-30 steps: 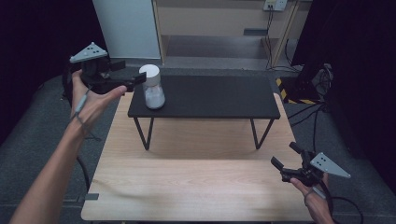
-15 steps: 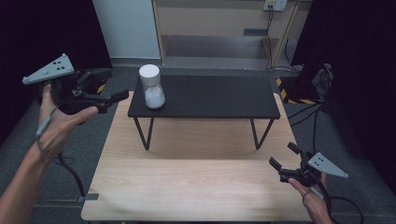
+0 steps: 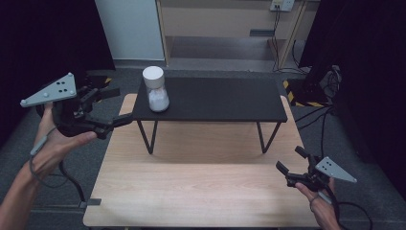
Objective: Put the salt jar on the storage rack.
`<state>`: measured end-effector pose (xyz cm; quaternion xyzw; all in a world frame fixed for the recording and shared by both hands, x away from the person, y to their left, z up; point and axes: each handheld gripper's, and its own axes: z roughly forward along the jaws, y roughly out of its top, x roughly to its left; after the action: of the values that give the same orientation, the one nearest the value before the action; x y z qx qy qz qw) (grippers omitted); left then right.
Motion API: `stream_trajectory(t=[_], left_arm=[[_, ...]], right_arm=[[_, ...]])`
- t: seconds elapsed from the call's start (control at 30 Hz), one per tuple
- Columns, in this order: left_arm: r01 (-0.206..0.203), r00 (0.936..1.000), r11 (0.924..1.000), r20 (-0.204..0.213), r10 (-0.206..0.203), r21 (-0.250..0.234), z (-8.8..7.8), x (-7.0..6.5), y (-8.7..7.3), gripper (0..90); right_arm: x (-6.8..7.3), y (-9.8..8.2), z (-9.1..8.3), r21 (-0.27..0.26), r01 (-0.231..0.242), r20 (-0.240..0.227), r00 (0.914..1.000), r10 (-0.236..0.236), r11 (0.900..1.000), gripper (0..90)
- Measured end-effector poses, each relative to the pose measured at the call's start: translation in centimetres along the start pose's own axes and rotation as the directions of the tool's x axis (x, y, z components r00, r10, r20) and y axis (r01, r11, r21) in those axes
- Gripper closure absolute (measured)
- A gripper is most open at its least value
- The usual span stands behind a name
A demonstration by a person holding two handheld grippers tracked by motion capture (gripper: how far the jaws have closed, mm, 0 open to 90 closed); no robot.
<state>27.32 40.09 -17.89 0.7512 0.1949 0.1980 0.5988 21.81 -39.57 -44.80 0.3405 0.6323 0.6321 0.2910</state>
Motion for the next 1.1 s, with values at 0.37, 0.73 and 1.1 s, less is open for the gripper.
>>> stream_trajectory(t=[0.37,0.73,1.1], left_arm=[[0.014,0.9997,0.9999,-0.022,-0.014,-0.003,-0.16,-0.16,-0.67,7.9],[0.008,0.9996,1.0000,-0.028,-0.008,0.000,-0.11,-0.24,-0.61,7.9],[0.007,0.9997,1.0000,-0.024,-0.007,0.004,0.10,-0.22,-0.48,7.9]], right_arm=[[-0.06,0.03,-0.02,0.002,0.004,-0.005,1.0000,-0.004,1.000,2.1],[-0.06,0.06,-0.04,0.003,0.005,-0.006,1.0000,-0.005,1.000,2.1],[-0.10,0.06,-0.04,0.002,0.005,-0.010,0.9999,-0.005,1.000,2.2]])
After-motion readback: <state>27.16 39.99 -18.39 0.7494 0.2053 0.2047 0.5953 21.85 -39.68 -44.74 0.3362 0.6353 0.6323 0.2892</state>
